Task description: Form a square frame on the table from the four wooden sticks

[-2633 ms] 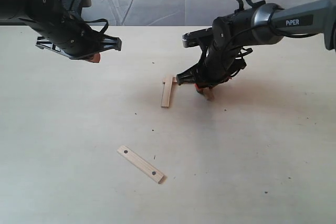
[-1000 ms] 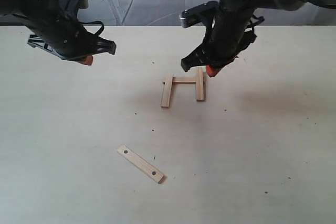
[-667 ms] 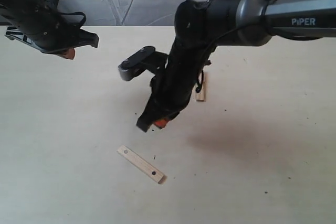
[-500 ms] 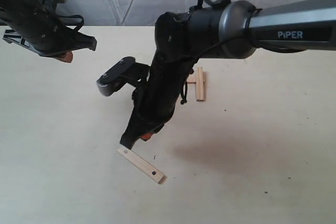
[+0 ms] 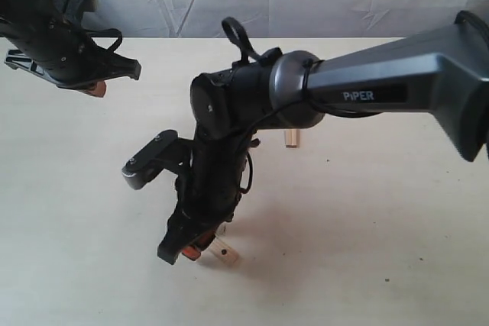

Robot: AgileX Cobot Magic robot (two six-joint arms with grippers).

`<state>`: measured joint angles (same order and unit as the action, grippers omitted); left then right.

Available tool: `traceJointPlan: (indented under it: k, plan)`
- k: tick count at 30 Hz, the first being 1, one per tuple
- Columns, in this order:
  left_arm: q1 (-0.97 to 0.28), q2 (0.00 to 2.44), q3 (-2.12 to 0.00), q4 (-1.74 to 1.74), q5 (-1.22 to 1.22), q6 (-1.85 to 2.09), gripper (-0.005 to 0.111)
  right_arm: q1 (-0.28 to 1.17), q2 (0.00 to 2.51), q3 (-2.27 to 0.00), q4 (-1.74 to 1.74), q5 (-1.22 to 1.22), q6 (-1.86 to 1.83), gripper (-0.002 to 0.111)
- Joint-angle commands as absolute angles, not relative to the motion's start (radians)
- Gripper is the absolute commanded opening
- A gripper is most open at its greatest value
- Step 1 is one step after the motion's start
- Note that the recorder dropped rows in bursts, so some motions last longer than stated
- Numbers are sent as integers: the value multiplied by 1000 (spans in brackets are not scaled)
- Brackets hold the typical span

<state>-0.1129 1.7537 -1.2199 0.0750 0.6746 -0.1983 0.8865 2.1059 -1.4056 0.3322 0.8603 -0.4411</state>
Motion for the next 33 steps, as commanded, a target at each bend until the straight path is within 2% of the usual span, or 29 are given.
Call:
traceJointPlan:
  k: [1,3,4,7,14,19,26,30,33]
  plan:
    - [-110,1746,-1217,65,669,-199,0,897,2129,-1400,258,834,-402,49]
    - [-110,1746,-1217,65,669,-199,0,897,2139,-1400,247,838,-400,42]
    - [-110,1746,-1217,65,669,-199,0,897,2139,-1400,244,849,-400,33]
    - [-110,1746,-1217,65,659,-199,0,897,2135,-1405,233,881,-400,-1]
    - [-110,1746,-1217,65,651,-199,0,832,2058,-1515,143,950,-405,-1]
    - [-110,1746,-1217,63,636,-199,0,703,2040,-1594,75,1033,-674,-1]
    - [-110,1746,-1204,57,621,-199,0,567,2122,-1594,75,919,-830,-1]
    - [-110,1746,-1170,54,580,-199,0,558,2165,-1594,77,859,-1078,-1]
    - [-110,1746,-1170,54,573,-199,0,558,2177,-1594,79,833,-1114,-1]
